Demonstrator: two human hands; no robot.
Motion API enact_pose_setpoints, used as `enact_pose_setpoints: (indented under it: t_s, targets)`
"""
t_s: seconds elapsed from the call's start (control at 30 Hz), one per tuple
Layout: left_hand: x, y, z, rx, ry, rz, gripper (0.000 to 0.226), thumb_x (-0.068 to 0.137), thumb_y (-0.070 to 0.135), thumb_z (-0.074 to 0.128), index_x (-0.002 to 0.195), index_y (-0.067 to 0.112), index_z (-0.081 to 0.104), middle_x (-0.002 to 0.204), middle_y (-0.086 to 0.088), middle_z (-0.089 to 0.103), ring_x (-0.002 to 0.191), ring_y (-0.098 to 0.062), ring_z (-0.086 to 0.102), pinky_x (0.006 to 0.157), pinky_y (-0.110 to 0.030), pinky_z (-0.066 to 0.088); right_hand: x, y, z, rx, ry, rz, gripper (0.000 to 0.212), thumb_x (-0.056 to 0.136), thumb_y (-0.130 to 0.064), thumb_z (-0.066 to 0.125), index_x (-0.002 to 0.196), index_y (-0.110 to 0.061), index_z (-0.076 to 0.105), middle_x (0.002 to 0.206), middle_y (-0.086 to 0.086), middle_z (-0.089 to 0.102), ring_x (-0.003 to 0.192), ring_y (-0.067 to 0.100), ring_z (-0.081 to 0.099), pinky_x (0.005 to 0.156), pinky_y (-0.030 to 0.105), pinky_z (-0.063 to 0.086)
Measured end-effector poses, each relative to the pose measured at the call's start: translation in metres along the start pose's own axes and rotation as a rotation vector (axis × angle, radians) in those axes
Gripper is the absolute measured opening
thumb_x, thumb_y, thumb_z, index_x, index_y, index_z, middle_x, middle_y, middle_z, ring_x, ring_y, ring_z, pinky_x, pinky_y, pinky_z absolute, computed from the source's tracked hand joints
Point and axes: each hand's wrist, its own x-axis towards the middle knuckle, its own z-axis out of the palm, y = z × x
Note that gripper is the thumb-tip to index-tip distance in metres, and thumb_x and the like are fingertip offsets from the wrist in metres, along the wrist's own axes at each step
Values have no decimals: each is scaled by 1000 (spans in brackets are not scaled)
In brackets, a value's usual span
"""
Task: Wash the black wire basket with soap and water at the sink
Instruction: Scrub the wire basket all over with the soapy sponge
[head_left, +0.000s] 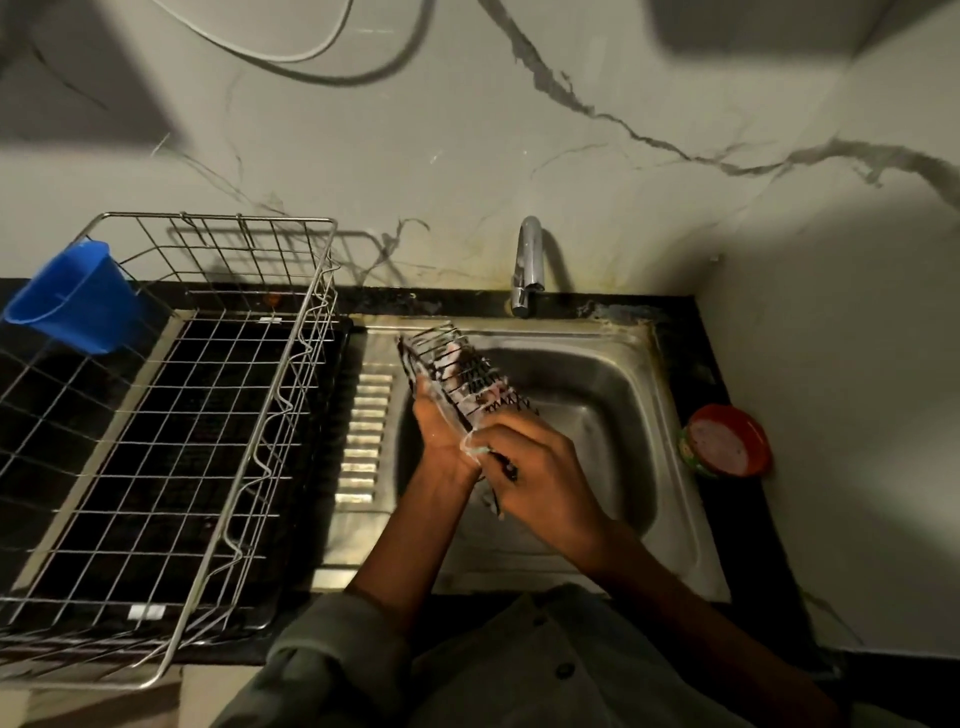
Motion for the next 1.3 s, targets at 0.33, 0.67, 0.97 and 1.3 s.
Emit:
enact_pose_setpoints:
  t_s: [0.33,0.67,0.97,1.3]
  targets:
    - [3,-2,17,-53,57,-76,78,103,71,22,116,9,66,93,-16,75,78,-30,74,64,-32,61,13,20,-6,-43,119,241,17,88,-4,71,98,-15,78,101,-4,71,90,8,66,81,22,54]
    - [-7,6,10,71,-258,-239,70,99,61,51,133,3,69,144,-23,60,135,-42,55,122,-65,28,54,92,-31,336,223,1030,16,86,1,70,98,-6,78,80,2,74,70,10,66,64,26,57]
    - [-15,4,0,101,-241,-277,45,94,11,40,98,7,85,120,-22,75,110,-37,74,109,-64,44,44,84,-35,599,-30,1249,25,102,-12,48,99,-30,65,118,5,66,111,21,57,85,37,49]
    - [-10,5,-18,417,-221,-177,44,92,-1,62,134,13,63,130,-22,71,119,-39,70,96,-58,58,33,84,-26,595,44,1205,21,99,-7,51,100,-18,68,91,-1,63,81,10,51,71,26,41]
